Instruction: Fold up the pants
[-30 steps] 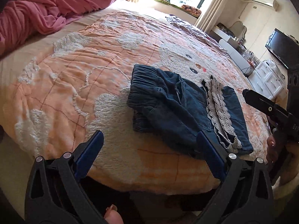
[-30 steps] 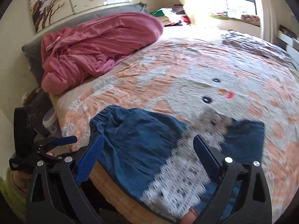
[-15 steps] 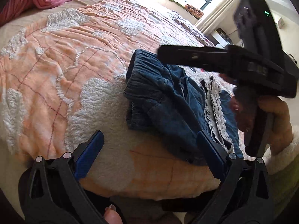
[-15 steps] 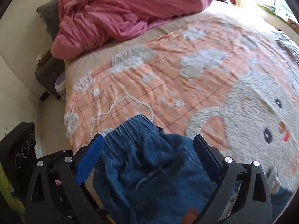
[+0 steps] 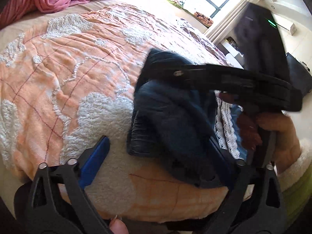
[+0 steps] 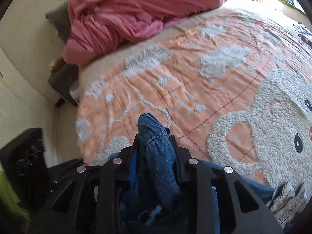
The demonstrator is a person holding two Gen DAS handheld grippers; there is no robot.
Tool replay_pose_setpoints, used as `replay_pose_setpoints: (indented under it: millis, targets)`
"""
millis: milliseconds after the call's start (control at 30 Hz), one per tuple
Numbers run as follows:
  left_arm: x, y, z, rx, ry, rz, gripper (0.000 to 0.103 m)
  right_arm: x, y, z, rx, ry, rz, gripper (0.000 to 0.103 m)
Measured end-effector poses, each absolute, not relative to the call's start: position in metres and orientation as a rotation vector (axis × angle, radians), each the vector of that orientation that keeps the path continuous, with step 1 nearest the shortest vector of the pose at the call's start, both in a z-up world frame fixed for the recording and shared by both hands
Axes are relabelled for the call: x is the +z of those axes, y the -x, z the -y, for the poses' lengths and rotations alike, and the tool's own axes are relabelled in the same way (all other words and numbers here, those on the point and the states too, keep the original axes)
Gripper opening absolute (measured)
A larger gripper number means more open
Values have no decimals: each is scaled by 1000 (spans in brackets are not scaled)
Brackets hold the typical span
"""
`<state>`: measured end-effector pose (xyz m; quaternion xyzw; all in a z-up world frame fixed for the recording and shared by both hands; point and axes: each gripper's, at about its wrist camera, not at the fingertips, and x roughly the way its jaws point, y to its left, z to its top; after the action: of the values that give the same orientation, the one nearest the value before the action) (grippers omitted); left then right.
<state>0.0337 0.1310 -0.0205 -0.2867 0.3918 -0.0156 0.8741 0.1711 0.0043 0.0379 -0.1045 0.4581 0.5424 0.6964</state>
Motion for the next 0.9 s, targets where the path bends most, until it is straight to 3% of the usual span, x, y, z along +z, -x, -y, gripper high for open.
replay_pose_setpoints:
  millis: [33,100,200,367,433,667,767,900]
  targets:
    - [-20,-36,-130,-45,612,-821,83,44,-173,6,1219,195,-1007,27]
    - [-16,-42,-125,-66,636,-825,64,56,-175,25,1233,133,-975,27]
    - [-5,-50,-112,-85,632,-816,49,73,-180,55,1237,71,-908,27]
    - [23,-59,-80,-130,571,-768,46,91,-195,111,1216,-23,-833,27]
    - [31,-64,-63,-151,538,-760,37,95,-201,132,1210,-53,-815,27]
    - [34,-84,-15,-178,417,-765,36,84,-209,201,1150,-140,-776,30]
    - [33,-88,8,-204,350,-756,36,69,-214,231,1079,-201,-792,52]
    - [27,-85,27,-239,296,-739,36,50,-217,270,994,-335,-862,73]
